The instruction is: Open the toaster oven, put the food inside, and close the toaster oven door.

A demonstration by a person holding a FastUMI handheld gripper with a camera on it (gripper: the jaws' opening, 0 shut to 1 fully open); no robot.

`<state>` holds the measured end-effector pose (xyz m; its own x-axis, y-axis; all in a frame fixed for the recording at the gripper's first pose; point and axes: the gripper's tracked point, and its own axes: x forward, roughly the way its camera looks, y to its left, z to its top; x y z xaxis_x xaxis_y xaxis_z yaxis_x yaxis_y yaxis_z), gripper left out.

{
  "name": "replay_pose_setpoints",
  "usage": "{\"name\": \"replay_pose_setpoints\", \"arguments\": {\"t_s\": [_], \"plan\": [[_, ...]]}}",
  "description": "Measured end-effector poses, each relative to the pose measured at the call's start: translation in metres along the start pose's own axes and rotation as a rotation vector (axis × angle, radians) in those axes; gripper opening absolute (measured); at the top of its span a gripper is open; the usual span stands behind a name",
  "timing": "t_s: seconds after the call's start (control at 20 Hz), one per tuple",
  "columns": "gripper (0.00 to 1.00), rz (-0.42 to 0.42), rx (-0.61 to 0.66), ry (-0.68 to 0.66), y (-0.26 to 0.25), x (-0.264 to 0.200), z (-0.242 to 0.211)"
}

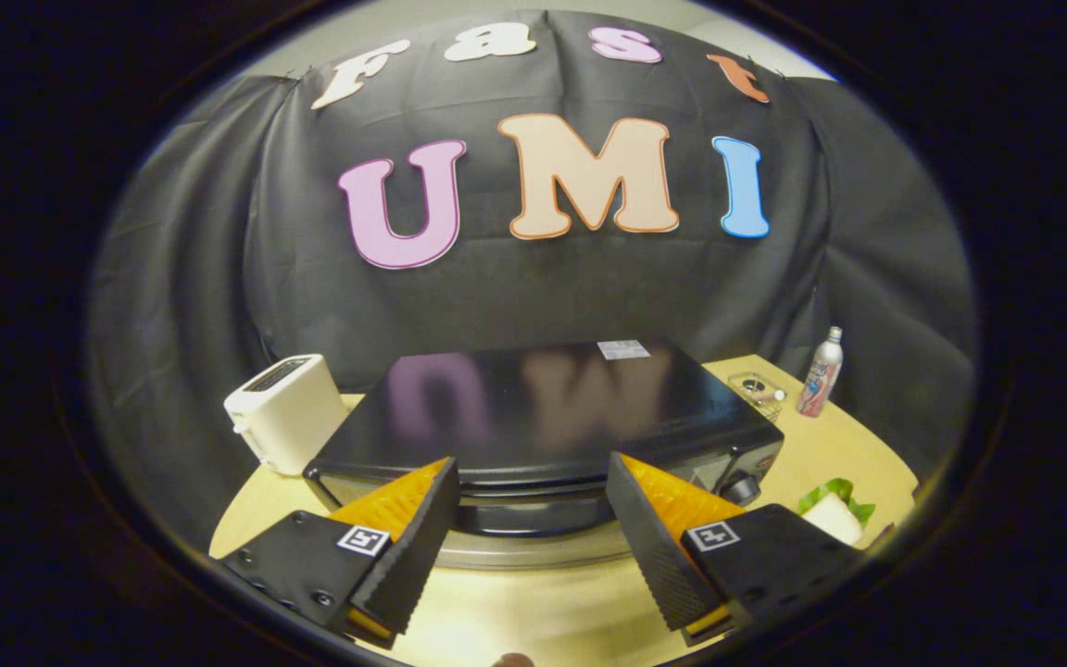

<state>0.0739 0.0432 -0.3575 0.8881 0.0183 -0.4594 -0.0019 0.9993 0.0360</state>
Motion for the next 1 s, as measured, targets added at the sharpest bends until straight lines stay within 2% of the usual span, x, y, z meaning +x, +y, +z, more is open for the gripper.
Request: {"name": "replay_pose_setpoints", "arguments": {"t_s": [0.75, 1.0], "plan": [[1.0, -0.019, 0.01, 0.082, -0.006, -0.005, -0.016], [1.0, -0.04, -0.077, 0.153, -0.012, -0.007, -0.034]]}}
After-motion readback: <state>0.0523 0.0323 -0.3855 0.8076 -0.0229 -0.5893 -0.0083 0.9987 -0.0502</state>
